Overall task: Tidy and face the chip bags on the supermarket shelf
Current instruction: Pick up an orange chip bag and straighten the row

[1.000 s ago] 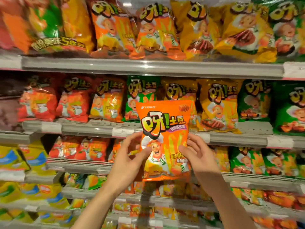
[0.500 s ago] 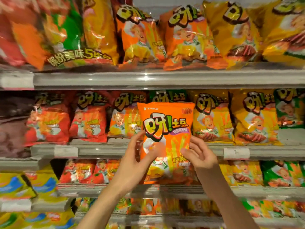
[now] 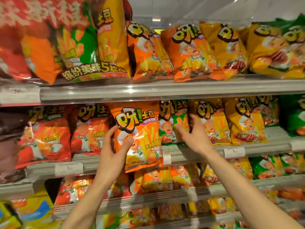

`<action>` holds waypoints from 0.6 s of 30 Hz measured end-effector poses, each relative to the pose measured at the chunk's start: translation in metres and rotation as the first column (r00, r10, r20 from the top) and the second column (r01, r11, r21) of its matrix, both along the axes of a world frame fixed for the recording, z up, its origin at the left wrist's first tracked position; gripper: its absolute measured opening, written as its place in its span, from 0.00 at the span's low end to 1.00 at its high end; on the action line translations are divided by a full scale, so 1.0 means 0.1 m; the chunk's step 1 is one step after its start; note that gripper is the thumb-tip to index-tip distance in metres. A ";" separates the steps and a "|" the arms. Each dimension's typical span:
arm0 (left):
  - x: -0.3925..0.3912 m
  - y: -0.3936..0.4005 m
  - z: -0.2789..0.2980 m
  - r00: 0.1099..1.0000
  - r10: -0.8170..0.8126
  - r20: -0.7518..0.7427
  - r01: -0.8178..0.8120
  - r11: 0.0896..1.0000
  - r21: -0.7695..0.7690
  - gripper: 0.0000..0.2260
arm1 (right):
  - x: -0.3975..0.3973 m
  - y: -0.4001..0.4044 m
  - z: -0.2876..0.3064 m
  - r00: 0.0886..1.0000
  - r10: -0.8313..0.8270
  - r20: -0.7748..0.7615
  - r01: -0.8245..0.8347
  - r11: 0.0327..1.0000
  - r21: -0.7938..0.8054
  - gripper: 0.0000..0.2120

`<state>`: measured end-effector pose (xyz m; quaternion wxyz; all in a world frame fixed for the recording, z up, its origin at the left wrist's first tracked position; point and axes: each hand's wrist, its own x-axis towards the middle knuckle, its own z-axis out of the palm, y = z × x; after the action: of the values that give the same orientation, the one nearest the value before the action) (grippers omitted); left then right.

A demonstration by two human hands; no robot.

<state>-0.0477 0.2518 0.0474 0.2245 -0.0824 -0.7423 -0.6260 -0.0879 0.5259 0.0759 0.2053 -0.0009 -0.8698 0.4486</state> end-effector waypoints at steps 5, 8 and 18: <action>-0.03 -0.14 0.02 1.000 0.026 0.016 -0.026 1.000 -0.017 0.23 | -0.41 -0.01 -0.03 0.986 0.063 0.152 -0.049 0.994 -0.093 0.37; 0.00 -0.21 0.05 0.999 0.040 0.029 -0.040 0.999 -0.031 0.22 | -0.46 0.00 -0.03 0.993 0.049 0.103 -0.035 0.991 -0.129 0.34; -0.03 -0.37 0.00 0.997 0.080 0.018 -0.079 0.995 -0.061 0.30 | -0.37 -0.05 0.46 0.995 -0.068 0.074 0.062 0.995 0.073 0.40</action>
<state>-0.0510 0.2146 0.0474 0.2391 -0.0529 -0.7656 -0.5948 -0.1252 0.5210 0.1216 0.1864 -0.0390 -0.8918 0.4104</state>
